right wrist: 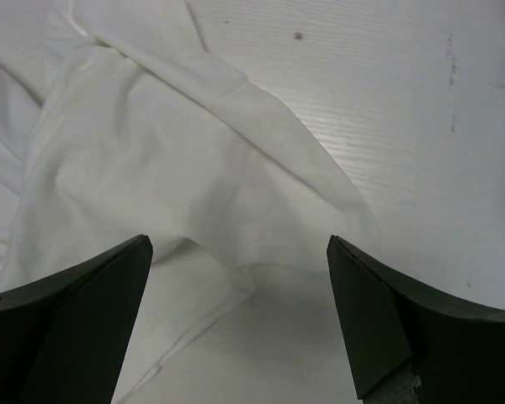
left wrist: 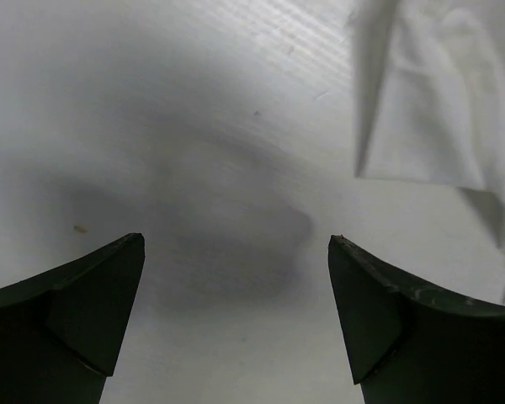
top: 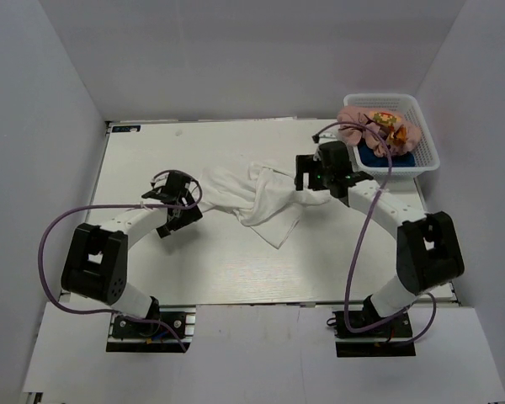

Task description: Fold and stack the t-shirts

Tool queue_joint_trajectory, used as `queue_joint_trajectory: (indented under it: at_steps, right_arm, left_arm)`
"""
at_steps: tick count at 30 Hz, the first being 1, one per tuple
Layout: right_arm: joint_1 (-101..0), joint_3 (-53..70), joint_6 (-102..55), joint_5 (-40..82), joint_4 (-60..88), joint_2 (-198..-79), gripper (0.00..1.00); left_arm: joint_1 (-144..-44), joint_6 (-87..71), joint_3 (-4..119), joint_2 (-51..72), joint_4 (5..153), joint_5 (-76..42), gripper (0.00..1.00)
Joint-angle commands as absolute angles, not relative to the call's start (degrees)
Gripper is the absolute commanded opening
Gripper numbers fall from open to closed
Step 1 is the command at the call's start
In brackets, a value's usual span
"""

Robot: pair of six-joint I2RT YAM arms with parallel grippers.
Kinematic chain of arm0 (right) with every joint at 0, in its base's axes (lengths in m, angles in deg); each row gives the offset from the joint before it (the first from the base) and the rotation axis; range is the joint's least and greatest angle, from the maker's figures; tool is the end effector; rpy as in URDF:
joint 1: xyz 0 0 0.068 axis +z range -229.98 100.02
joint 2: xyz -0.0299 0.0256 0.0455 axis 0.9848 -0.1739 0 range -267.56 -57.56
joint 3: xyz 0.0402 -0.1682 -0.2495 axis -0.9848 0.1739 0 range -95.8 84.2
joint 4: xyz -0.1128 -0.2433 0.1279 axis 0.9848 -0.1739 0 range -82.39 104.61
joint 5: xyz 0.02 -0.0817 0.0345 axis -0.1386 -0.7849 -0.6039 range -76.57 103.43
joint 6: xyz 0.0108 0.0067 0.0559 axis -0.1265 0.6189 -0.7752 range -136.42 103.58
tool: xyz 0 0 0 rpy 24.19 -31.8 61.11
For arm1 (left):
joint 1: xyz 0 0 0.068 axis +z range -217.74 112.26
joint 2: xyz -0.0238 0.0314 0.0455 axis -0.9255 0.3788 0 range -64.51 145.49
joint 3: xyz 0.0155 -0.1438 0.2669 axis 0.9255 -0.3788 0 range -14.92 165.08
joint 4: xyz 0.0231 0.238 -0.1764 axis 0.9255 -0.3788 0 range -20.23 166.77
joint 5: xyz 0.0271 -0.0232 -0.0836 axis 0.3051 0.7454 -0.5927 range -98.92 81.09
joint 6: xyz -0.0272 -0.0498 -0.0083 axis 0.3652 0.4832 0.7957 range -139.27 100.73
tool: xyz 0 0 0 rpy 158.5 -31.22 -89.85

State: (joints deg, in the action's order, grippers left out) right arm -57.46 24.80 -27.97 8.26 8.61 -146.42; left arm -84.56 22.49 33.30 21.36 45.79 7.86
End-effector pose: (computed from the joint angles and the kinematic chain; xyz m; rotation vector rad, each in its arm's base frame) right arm 0.3553 0.1433 0.2559 -0.1592 2.1910 0.2370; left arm 0.2910 -0.0757 0.1781 -0.6501 2.5951 0.0969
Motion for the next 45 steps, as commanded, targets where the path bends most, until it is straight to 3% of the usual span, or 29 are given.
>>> queue_joint_trajectory:
  at_steps: [1,7,13,15,16,17,19,21,22,25,31,35,41,45]
  right_arm:
    - [-53.27,16.98,-24.41,6.60,6.27,-152.01,0.90]
    - [-48.08,-1.28,-31.00,0.17,-3.05,-165.83,0.90]
    - [-43.34,-9.75,-33.20,0.42,-5.87,-174.71,0.90]
    - [-42.46,-12.46,-33.55,-0.89,-7.63,-177.17,0.88]
    - [-42.02,-12.74,-34.25,-1.25,-8.41,-177.88,0.77]
    - [-42.02,-13.35,-34.61,-1.60,-8.94,-179.19,0.65]
    - [-41.75,-13.63,-36.71,-5.63,-11.83,-179.90,0.42]
    - [-42.19,-13.01,-38.90,-13.16,-14.64,-178.95,0.27]
    - [-42.54,-11.36,-40.57,-15.46,-15.01,-178.07,0.14]
    - [-42.98,-4.00,-41.64,-22.07,-11.26,-168.94,0.00]
    - [-43.07,13.87,-35.59,-13.14,8.84,-142.96,0.00]
    - [-42.98,21.60,-31.98,-10.82,9.07,-128.25,0.00]
    - [-42.81,22.94,-30.40,-12.25,5.64,-109.52,0.00]
    - [-42.89,16.56,-27.06,-0.84,5.03,-100.03,0.00]
  left_arm:
    - [-84.62,20.90,34.03,21.09,54.08,5.50,1.00]
    - [-84.62,18.26,40.08,28.47,57.95,3.48,0.95]
    - [-84.62,15.81,44.57,35.68,58.49,0.14,0.74]
    - [-84.62,15.80,45.27,37.18,58.49,-1.09,0.56]
    - [-84.62,15.80,45.28,37.88,58.49,-1.09,0.47]
    - [-84.62,15.80,45.28,37.89,59.01,-2.49,0.25]
    - [-84.62,15.27,45.28,37.89,59.72,-2.50,0.00]
    - [-84.62,15.27,45.28,36.31,61.29,-1.98,0.00]
    - [-84.62,15.27,45.28,34.39,62.08,-1.45,0.00]
    - [-84.62,14.66,44.05,30.08,64.90,1.35,0.00]
    - [-85.94,13.87,39.22,11.02,72.00,5.67,0.00]
    - [-85.94,13.87,38.07,-2.87,72.20,5.67,0.00]
    - [-85.94,13.87,41.58,-19.84,70.00,7.89,0.00]
    - [-85.94,13.25,47.11,-28.45,70.97,-1.24,0.00]
